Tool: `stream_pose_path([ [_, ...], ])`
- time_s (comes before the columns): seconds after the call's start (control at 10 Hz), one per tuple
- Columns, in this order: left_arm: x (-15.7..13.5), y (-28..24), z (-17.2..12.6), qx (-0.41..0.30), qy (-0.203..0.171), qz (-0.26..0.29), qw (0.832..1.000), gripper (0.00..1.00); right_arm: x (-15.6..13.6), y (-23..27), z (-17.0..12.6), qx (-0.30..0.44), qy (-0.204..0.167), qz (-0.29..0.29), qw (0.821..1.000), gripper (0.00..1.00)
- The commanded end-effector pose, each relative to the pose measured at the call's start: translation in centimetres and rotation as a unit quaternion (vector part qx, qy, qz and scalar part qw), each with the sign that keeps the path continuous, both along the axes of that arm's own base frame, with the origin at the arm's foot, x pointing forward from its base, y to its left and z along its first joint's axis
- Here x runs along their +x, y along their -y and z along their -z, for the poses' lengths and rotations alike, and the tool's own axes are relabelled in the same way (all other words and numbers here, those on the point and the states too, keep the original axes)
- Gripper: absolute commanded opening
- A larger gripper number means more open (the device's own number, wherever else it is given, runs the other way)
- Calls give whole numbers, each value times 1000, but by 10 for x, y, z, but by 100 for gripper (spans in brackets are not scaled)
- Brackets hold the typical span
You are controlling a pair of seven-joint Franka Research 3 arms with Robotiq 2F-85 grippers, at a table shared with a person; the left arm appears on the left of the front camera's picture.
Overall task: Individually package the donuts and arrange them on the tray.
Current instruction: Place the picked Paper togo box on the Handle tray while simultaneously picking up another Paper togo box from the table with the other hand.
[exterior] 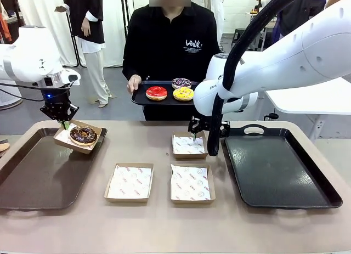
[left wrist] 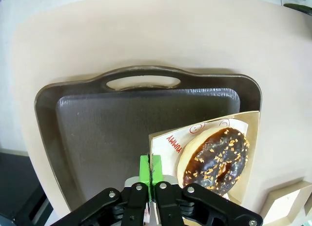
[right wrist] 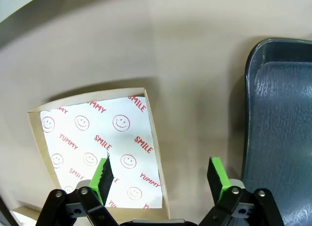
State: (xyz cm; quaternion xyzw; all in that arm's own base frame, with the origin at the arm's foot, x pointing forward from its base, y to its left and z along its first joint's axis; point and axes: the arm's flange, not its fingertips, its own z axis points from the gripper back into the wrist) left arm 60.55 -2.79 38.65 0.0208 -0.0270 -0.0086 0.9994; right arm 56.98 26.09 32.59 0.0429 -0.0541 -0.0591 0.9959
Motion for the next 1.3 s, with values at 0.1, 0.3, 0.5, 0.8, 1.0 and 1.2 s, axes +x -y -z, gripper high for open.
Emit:
stream_pose_path([
  [0.1, 18, 2, 6, 2, 1, -10, 1000, 1, -1, -4, 4, -3, 10, 7, 1000, 100],
  [0.3, 20, 2, 10, 4, -4, -7, 1000, 1, -1, -4, 3, -5, 9, 7, 1000, 100],
  [0.5, 22, 3, 11, 8, -4, -9, 1000, 1, -1, -3, 3, -5, 8, 6, 1000, 100],
  [0.8, 27, 2, 18, 11, -13, -13, 1000, 1, 4, -3, 11, -9, -3, 4, 1000, 100],
  [1.0, 29, 3, 21, 13, -16, -15, 1000, 1, 4, -4, 12, -11, -4, -2, 1000, 100],
  [1.2, 31, 6, 24, 17, -18, -14, 1000, 1, 4, -5, 13, -12, -4, -4, 1000, 100],
])
